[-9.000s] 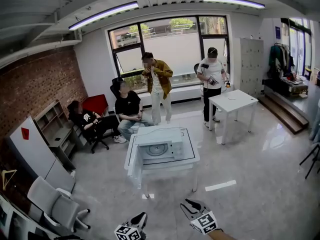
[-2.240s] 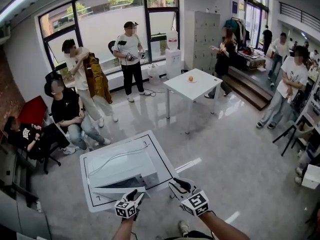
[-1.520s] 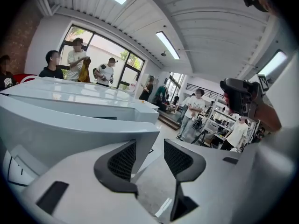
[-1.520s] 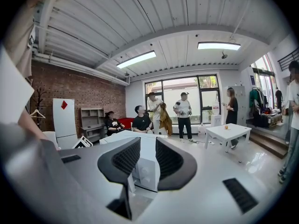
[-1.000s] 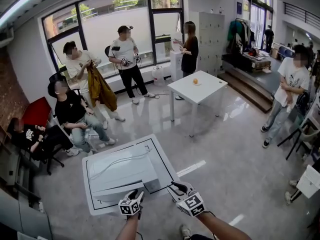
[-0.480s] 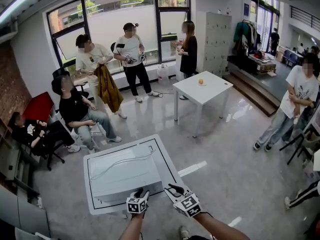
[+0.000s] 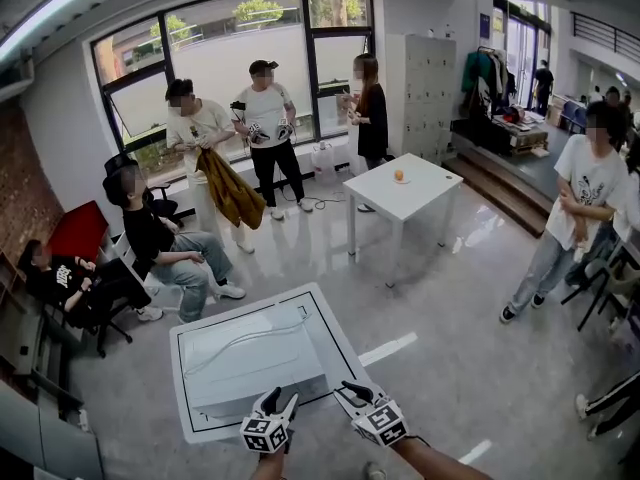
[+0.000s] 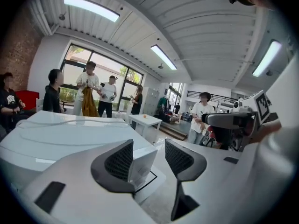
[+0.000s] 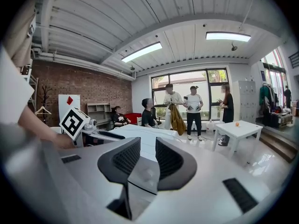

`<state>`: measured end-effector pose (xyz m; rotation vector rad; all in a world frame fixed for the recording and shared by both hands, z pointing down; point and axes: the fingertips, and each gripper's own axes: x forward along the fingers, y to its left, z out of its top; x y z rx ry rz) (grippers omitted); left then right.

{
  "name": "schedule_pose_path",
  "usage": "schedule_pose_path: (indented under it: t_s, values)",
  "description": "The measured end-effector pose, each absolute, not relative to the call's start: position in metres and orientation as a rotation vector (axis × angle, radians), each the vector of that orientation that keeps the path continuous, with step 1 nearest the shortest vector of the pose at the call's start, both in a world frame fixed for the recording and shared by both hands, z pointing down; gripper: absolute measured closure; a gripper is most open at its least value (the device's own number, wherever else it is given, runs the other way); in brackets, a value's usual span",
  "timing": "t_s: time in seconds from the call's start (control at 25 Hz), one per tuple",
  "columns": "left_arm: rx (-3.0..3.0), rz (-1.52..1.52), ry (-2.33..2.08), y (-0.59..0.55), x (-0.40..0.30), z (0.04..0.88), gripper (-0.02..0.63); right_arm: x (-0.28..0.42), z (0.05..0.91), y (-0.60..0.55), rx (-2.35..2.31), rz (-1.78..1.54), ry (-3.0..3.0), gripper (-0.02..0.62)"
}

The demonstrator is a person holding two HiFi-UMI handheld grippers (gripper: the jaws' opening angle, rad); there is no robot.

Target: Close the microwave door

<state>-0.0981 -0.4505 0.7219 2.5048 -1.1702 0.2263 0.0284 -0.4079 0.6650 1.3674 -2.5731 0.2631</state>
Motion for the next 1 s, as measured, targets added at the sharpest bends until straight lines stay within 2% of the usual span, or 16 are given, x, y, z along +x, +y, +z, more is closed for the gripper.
schedule_pose_path:
  t_s: [0.48,1.0]
  values:
    - [2.563,0.189,-1.315,-0.431,-0.158,0.679,0.394,0.017,0.653,-0.397,1.367,0.233,-2.61,0.491]
    - [2.517,0.175,-1.384,-0.42,-0.186,0.686,0.394,0.025,0.661,-0.391,1.372,0.227,-2.612,0.491]
